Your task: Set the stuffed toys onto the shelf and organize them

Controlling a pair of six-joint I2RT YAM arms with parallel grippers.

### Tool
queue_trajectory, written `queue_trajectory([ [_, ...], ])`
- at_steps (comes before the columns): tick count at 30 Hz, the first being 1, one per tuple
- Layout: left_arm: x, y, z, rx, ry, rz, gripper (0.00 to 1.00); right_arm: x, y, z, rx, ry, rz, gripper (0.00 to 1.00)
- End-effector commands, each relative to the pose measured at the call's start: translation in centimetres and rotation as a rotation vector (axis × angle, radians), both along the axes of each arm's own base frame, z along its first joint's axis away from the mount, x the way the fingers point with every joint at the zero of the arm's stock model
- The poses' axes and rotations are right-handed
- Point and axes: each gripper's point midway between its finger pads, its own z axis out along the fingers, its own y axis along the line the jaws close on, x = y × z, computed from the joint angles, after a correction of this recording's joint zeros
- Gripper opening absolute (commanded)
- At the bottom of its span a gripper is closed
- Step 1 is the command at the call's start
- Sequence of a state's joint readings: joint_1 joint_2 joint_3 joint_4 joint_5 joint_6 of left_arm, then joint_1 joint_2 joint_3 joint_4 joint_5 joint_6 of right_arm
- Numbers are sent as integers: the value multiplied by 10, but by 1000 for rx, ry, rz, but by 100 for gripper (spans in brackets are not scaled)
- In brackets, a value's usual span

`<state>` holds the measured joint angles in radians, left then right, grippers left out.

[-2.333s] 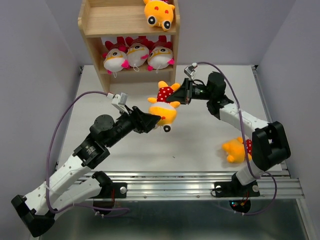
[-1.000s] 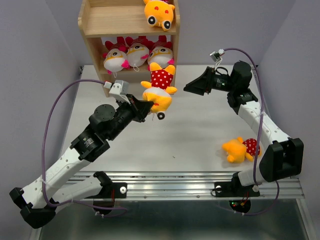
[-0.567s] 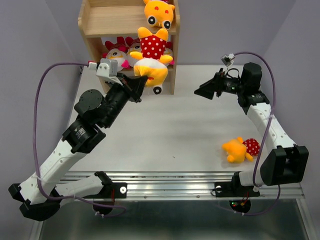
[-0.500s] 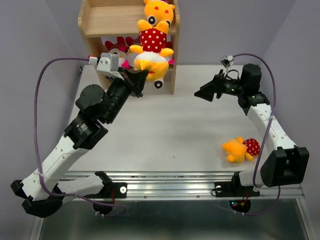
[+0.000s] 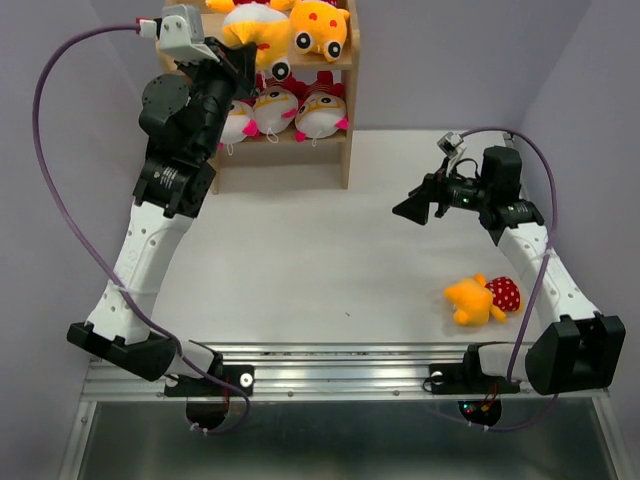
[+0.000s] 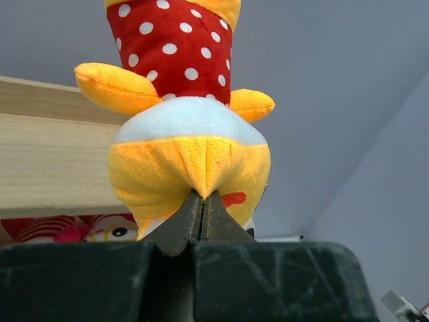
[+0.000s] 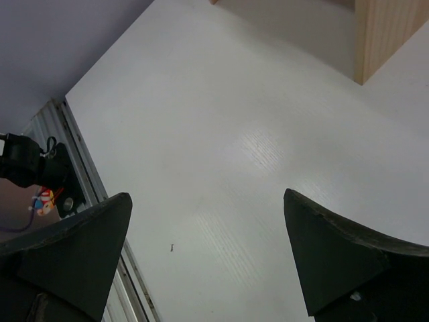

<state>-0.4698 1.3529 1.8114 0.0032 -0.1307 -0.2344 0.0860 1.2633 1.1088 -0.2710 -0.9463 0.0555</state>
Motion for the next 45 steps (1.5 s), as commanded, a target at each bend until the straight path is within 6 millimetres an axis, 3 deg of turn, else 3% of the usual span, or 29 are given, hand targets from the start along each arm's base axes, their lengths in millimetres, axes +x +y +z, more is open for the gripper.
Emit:
queue_trajectory([
  [1, -7, 12, 62, -60, -163, -49, 0, -3, -6, -1, -49, -68, -17, 100],
  [3, 12, 6, 54, -39, -140, -64, 0, -3, -7, -4, -51, -60, -20, 100],
  [11, 67, 27, 50, -72, -116, -3, 0, -10, -10, -9, -76, -72, -29, 100],
  [13, 87, 30, 38, -76, -82, 16, 0, -11, -11, -8, -76, -77, -31, 100],
  [14, 88, 31, 43, -82, -88, 22, 0, -11, -11, -9, -76, -74, -31, 100],
  [15, 101, 30, 32, -80, -59, 29, 0, -12, -11, -9, -76, -74, -31, 100],
  [17, 106, 31, 34, -81, -60, 36, 0, -13, -11, -8, -77, -79, -35, 100],
  [24, 138, 26, 0, -66, 31, 45, 0, -15, -15, -13, -77, -67, -50, 100],
  [31, 148, 31, -19, -71, 89, 88, 1, -18, -14, -15, -72, -56, -48, 100],
  [35, 146, 33, -18, -80, 94, 91, 12, -18, -14, -15, -70, -53, -45, 100],
  [36, 144, 34, -16, -86, 92, 92, 21, -18, -14, -15, -69, -52, -46, 100],
  [38, 143, 35, -15, -91, 92, 93, 28, -18, -14, -13, -69, -57, -46, 100],
  [42, 138, 35, -9, -106, 84, 90, 54, -18, -13, -13, -66, -56, -44, 100],
  [45, 134, 37, -4, -115, 76, 93, 63, -18, -13, -13, -65, -54, -44, 100],
])
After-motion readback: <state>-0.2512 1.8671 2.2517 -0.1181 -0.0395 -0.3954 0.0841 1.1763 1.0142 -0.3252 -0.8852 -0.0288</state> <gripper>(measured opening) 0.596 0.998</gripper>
